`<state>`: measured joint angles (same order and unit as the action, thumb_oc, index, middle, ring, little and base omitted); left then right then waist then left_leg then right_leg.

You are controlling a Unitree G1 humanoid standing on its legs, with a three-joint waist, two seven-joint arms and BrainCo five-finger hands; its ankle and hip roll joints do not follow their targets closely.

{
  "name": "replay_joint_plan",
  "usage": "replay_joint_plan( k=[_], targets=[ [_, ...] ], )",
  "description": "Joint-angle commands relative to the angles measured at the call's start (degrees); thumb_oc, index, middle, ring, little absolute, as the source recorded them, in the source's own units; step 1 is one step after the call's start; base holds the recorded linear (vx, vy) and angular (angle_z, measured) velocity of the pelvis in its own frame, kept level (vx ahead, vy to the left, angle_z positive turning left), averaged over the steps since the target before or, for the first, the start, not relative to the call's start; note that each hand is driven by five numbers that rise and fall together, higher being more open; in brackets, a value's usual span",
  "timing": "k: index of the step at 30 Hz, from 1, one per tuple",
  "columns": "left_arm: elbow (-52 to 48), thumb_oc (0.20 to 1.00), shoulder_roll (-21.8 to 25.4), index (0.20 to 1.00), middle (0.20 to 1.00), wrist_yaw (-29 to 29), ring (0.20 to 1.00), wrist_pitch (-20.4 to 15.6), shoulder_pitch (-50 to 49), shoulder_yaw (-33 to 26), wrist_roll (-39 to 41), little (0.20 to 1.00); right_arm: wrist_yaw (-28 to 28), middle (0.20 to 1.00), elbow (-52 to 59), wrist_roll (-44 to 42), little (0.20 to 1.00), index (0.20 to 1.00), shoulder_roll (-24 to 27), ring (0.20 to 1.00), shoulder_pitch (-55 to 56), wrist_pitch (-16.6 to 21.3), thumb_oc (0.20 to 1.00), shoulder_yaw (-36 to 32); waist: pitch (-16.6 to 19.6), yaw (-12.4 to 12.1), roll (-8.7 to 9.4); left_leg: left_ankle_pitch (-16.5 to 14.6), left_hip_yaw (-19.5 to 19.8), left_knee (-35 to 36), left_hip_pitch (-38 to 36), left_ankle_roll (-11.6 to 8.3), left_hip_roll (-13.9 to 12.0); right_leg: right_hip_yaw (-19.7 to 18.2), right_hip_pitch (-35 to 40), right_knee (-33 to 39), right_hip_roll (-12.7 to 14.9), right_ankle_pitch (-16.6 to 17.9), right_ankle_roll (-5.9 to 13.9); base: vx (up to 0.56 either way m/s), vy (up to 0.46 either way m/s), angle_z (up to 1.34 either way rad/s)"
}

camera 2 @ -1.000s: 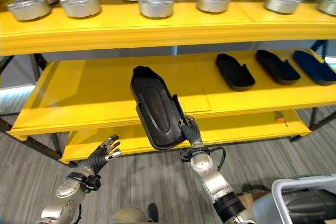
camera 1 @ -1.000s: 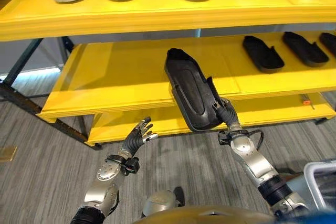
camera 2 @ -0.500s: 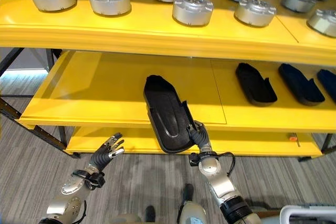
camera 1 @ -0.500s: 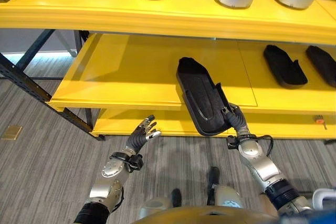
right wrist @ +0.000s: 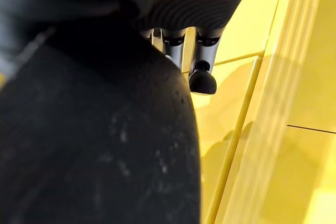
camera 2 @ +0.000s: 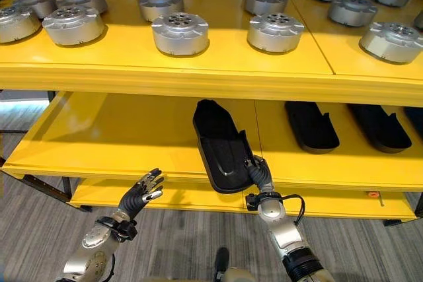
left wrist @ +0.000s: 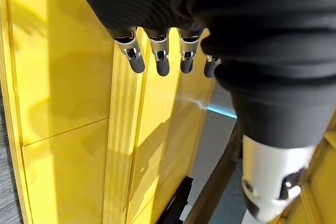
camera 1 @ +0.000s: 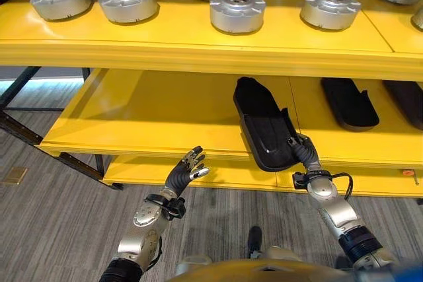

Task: Move parts from the plastic box to the shelf.

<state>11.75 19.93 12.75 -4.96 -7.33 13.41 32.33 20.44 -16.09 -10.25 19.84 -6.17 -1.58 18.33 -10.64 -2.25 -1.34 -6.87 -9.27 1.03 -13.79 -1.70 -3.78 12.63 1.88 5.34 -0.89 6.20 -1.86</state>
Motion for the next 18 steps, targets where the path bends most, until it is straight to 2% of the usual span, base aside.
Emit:
replay_joint_plan(
  k=[1,8,10,12,15,16,18],
  targets=[
    [-3.04,1.0,0.8,1.0,1.0,0.35,1.0,-2.73,0.06,1.26,-0.4,1.0,1.96,0.2,2.39,-2.4,0.2,0.2,-0.48,0.2,-3.15,3.87,0.2,-1.45,1.39,-0.27,2.39,5.75,-3.42,-0.56,5.62,-0.53,0.35,1.47,5.4,-1.48,6.13,-3.28,6.46,0.07,-0.064,0.09],
    [-3.91,1.0,1.14,1.0,1.0,-0.48,1.0,-2.57,0.82,1.98,-1.13,1.0,2.63,0.2,0.95,-3.66,0.2,0.2,-1.3,0.2,-3.21,4.03,0.2,-2.21,1.15,0.48,1.74,4.57,-4.31,-4.18,6.98,-0.65,0.27,1.38,5.32,-2.32,6.08,-4.19,5.5,0.09,-0.095,-0.06],
    [-3.64,1.0,1.11,1.0,1.0,-1.66,1.0,-2.67,1.21,2.05,-0.23,1.0,2.35,0.2,0.87,-3.93,0.2,0.2,-1.38,0.2,-3.23,4.19,0.2,-2.16,0.87,0.69,1.45,5.36,-4.88,-7.68,8.25,-1.02,-0.13,1.56,5.11,-2.89,5.93,-4.72,4.88,0.03,-0.085,0.02],
    [-3.09,1.0,0.94,1.0,1.0,-1.54,1.0,-3.31,1.52,2.05,-0.61,1.0,2.29,0.2,0.95,-3.69,0.2,0.2,-1.27,0.2,-3.39,4.34,0.2,-2.14,0.72,1.06,1.46,4.9,-6.34,-12.12,9.42,-0.99,-0.47,2.08,4.44,-3.79,6.33,-5.37,4.22,-0.01,-0.063,0.08],
    [-2.43,1.0,0.52,1.0,1.0,-1.36,1.0,-3.26,2.08,2.54,-1.22,1.0,2.09,0.2,0.57,-3.08,0.2,0.2,-1.13,0.2,-3.73,4.97,0.2,-2.0,-0.05,0.97,1.27,8.97,-6.28,-20.77,13.82,-2.33,-2.79,2.66,3.82,-5.16,6.59,-5.96,3.02,-0.04,-0.034,0.09],
    [-2.33,1.0,0.39,1.0,1.0,-0.85,1.0,-3.11,2.24,2.5,-2.01,1.0,2.36,0.2,0.39,-2.85,0.2,0.2,-1.15,0.2,-3.98,5.2,0.2,-1.95,-0.37,1.28,1.01,10.58,-6.66,-20.99,14.62,-3.08,-4.92,2.68,3.42,-5.83,6.56,-6.11,2.83,-0.03,0.038,0.08],
    [-1.84,1.0,0.31,1.0,1.0,-0.29,1.0,-3.17,2.54,2.61,-2.18,1.0,3.06,0.2,0.52,-3.04,0.2,0.2,-0.95,0.2,-4.48,4.62,0.2,-1.69,-0.19,2.21,0.3,11.25,-8.1,-15.9,12.98,-3.38,-7.29,3.12,2.62,-6.73,7.09,-6.3,3.36,0.01,0.183,0.14]
  ],
)
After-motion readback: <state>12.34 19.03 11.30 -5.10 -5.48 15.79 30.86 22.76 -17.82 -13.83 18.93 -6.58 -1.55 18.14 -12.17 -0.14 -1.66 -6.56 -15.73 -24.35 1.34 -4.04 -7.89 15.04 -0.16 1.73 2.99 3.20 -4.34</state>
